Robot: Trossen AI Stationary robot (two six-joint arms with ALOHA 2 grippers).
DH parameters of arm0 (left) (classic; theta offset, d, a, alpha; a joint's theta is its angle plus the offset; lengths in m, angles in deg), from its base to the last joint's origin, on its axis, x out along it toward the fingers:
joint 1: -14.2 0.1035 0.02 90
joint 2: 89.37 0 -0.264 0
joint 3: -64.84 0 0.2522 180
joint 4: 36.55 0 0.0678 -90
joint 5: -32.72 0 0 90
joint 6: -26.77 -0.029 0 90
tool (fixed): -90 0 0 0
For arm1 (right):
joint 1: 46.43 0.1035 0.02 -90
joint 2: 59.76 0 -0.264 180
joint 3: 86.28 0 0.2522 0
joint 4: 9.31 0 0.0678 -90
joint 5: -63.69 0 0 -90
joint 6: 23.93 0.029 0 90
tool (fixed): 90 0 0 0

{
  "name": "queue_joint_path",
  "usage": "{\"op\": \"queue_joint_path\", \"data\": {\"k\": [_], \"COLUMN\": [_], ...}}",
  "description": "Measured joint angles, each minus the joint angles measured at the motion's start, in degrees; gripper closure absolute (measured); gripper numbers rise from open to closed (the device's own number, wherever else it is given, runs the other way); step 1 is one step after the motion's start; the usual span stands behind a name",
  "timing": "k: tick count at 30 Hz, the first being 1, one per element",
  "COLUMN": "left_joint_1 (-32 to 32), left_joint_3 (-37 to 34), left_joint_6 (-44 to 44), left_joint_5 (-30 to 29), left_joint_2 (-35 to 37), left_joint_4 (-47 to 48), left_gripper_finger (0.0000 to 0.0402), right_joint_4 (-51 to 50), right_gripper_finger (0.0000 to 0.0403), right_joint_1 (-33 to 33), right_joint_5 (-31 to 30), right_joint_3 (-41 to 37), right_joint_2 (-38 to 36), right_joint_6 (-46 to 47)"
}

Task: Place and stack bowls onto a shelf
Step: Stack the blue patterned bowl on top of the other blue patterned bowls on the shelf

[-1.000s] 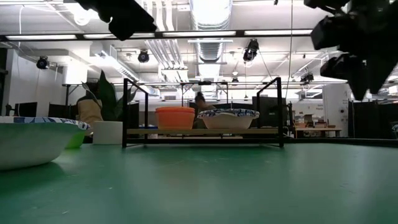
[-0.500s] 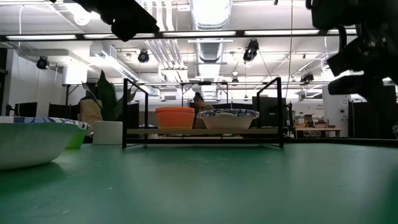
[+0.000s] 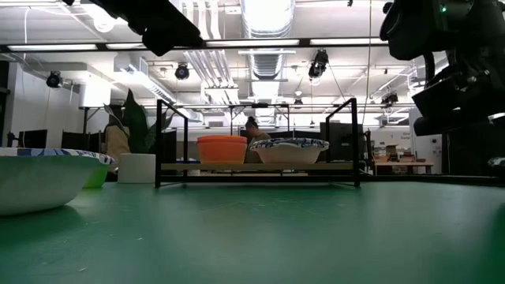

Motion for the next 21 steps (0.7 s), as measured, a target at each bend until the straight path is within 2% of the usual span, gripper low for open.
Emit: {"op": "queue_joint_path", "data": {"k": [3,5,9,13,17,21], "left_joint_1": [0.00,0.00,0.02,0.02,0.02,0.02], "left_joint_3": [-0.02,-0.02,-0.02,0.00,0.00,-0.35], "left_joint_6": [-1.52,-3.29,-8.24,-14.40,-16.43,-15.57], "left_joint_5": [-0.23,-2.22,-8.49,-12.11,-15.50,-17.33], "left_joint_2": [0.00,0.00,0.11,0.21,0.33,0.46], "left_joint_4": [-0.89,-2.18,-3.71,-3.69,-3.69,-3.92], "left_gripper_finger": [0.0300,0.0300,0.0300,0.0300,0.0300,0.0300], "right_joint_4": [0.02,-0.13,0.10,0.08,0.22,0.24], "right_gripper_finger": [0.0374,0.0386,0.0393,0.0394,0.0394,0.0394], "right_joint_1": [0.00,-0.25,-3.09,-6.82,-12.02,-18.13], "right_joint_5": [1.06,1.26,2.81,3.14,2.85,-1.18], "right_joint_3": [0.07,0.59,4.50,11.61,21.41,31.56], "right_joint_2": [-0.54,-1.37,-2.73,-3.73,-3.57,-2.76], "right_joint_6": [0.50,1.91,6.13,7.36,4.79,0.95]}}
